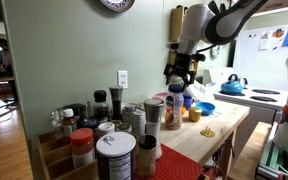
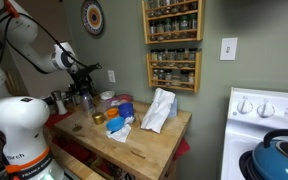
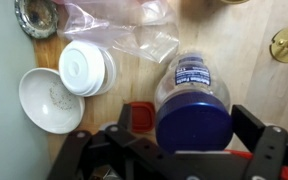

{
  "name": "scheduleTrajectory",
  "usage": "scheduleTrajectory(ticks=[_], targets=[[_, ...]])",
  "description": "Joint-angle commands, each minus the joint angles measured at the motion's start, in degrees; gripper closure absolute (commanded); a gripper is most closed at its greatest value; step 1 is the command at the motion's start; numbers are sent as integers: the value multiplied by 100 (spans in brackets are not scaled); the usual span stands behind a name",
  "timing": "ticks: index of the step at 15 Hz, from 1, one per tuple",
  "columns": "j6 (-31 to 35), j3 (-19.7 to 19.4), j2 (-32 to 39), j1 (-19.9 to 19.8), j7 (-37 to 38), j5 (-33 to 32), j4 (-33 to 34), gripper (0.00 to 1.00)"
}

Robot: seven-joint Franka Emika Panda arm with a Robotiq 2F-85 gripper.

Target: Put the bottle's lid on the countertop

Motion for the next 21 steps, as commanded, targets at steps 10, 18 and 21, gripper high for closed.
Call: scheduleTrajectory(ticks=[10, 18, 21], targets=[[-97, -49, 8, -23, -344, 111, 15, 1], [-142, -84, -5, -37, -443, 126, 16, 11], [-188, -89, -26, -34, -462, 161, 9, 2]])
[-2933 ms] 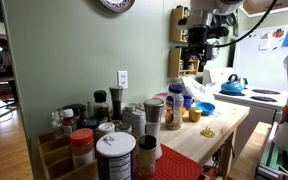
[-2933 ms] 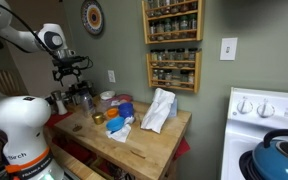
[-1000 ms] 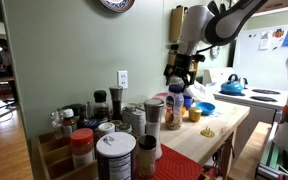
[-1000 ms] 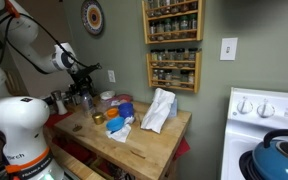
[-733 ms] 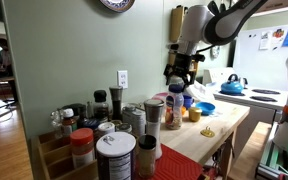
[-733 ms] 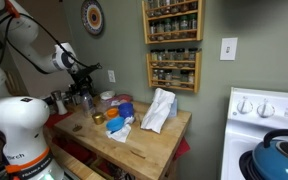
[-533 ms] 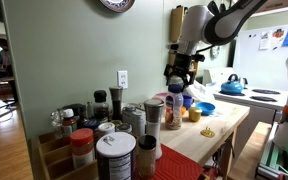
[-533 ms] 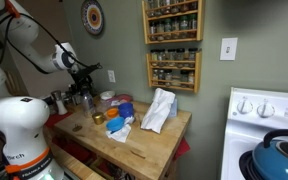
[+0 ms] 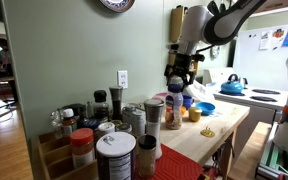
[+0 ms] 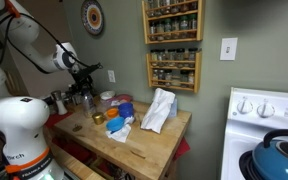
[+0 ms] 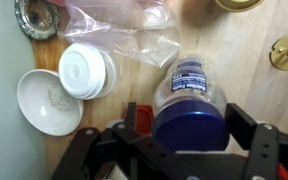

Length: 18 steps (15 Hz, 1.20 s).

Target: Put the bottle's lid on the countertop

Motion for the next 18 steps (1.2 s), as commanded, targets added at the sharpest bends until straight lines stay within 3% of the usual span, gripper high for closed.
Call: scheduleTrajectory(ticks=[1, 12, 18], targets=[[-202, -27, -70, 18, -235, 197, -9, 1], [-440, -48, -191, 135, -815, 1016, -42, 0], [-292, 7, -193, 127, -784, 1031, -89, 0]])
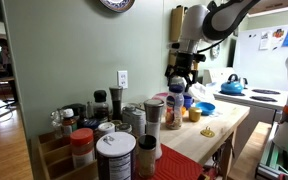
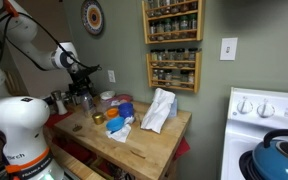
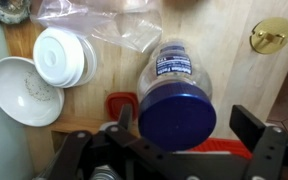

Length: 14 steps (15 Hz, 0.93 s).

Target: Put the bottle's lid on the countertop

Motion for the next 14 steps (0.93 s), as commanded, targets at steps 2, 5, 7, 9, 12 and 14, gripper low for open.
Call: scheduleTrajectory(ticks=[2, 5, 7, 9, 12, 14], targets=[[57, -5, -110, 32, -107, 103, -88, 0], [102, -7, -109, 28, -86, 101, -81, 0], [129, -6, -103, 26, -75, 96, -84, 0], [151, -5, -95, 24, -67, 91, -89, 1], [194, -12, -87, 25, -56, 113, -92, 4], [216, -16, -84, 19, -50, 102, -91, 9]])
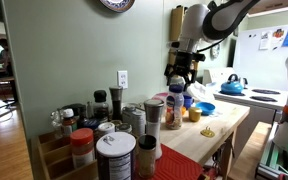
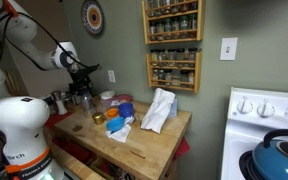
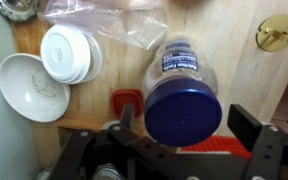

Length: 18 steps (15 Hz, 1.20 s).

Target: Put the bottle's lid on the countertop

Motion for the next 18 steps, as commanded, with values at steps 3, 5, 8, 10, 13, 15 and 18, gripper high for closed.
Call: scheduleTrajectory(ticks=[3, 5, 8, 10, 13, 15, 18], targets=[[103, -18, -73, 14, -57, 105, -93, 18], [83, -30, -87, 14, -66, 123, -83, 19], [66, -49, -124, 19, -80, 177, -72, 24], [61, -66, -152, 15, -70, 212, -64, 24], [56, -97, -198, 15, -70, 234, -66, 28], [62, -123, -218, 19, -81, 247, -74, 33], [53, -152, -233, 17, -83, 246, -73, 36]])
